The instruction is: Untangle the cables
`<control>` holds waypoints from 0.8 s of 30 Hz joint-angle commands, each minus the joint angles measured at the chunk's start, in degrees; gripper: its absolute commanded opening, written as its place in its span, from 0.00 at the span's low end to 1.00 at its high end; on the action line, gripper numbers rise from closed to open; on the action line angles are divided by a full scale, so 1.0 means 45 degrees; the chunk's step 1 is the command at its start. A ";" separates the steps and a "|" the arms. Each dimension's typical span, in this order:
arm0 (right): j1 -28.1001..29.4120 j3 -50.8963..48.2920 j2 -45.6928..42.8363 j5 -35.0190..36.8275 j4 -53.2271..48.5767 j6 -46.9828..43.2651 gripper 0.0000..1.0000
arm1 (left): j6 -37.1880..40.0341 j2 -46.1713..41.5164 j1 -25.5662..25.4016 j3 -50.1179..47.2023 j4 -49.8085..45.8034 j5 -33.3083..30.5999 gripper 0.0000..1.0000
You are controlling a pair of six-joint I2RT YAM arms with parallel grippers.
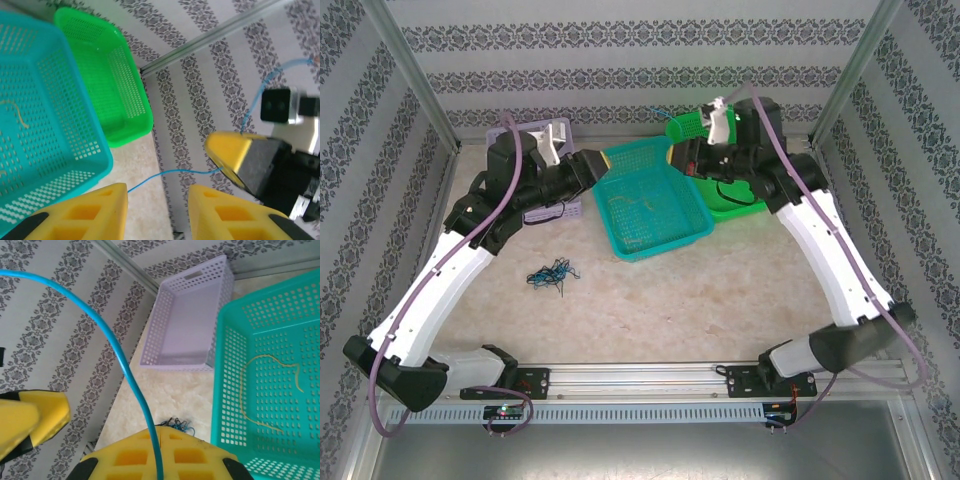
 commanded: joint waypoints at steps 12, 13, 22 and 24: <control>0.1084 0.4737 0.3522 -0.1255 -0.1736 0.0445 0.00 | 0.8169 0.0378 -0.1264 0.0075 0.1494 -0.0696 0.52; 0.1137 0.4879 0.3628 -0.1308 -0.1785 0.0608 0.00 | 0.8425 0.0392 -0.1260 0.0003 0.1595 -0.0832 0.56; 0.1411 0.5423 0.4143 -0.1969 -0.1905 0.1657 0.00 | 0.9176 0.0919 -0.1317 -0.0183 0.1791 -0.0429 0.63; 0.1479 0.5457 0.4182 -0.2096 -0.1826 0.1867 0.00 | 0.9196 0.0953 -0.1337 -0.0266 0.1948 -0.0536 0.62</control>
